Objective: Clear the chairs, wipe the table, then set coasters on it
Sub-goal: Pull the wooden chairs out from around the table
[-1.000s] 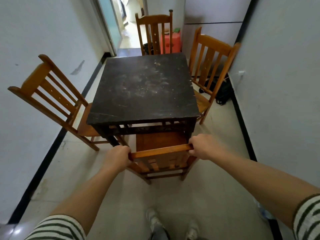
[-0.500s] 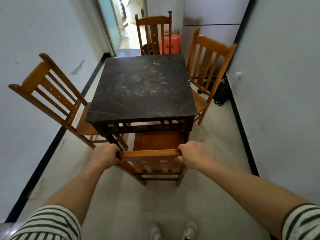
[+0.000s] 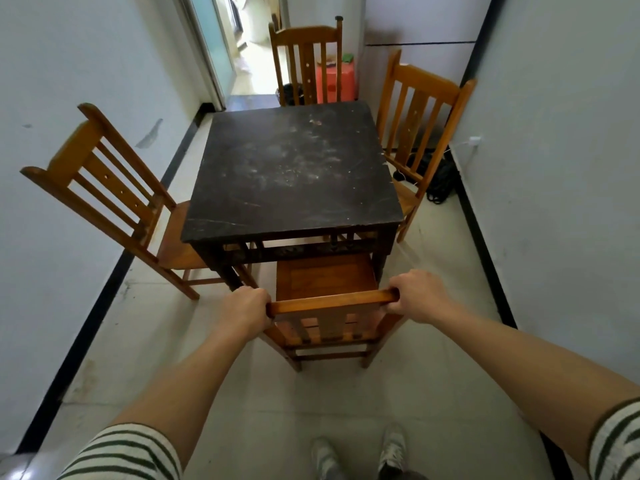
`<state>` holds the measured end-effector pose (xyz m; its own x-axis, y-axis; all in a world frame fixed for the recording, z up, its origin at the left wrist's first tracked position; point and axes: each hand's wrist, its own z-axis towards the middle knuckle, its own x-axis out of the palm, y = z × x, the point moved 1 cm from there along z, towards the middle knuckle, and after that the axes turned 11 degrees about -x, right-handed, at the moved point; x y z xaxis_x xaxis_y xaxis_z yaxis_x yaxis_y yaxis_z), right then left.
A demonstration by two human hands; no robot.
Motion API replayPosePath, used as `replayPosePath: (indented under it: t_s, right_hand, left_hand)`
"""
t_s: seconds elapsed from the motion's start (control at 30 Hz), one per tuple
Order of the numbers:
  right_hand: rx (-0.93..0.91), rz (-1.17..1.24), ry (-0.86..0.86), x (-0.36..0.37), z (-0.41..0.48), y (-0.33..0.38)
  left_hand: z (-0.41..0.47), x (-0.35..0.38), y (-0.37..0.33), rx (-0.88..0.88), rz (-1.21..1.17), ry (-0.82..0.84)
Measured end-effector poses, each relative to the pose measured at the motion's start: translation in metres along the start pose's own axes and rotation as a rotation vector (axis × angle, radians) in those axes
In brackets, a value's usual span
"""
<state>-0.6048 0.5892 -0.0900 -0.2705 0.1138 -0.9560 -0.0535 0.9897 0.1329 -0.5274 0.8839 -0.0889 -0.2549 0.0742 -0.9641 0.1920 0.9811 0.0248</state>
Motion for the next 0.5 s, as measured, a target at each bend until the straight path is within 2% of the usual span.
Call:
replayPosePath:
  t_s: [0.27, 0.5]
  right_hand:
    - [0.049, 0.016, -0.055, 0.005, -0.007, 0.010]
    - [0.048, 0.039, -0.048, 0.008, -0.007, 0.011]
  left_hand:
    - [0.002, -0.002, 0.011, 0.085, 0.024, -0.029]
    - [0.002, 0.002, 0.011, 0.080, 0.034, -0.024]
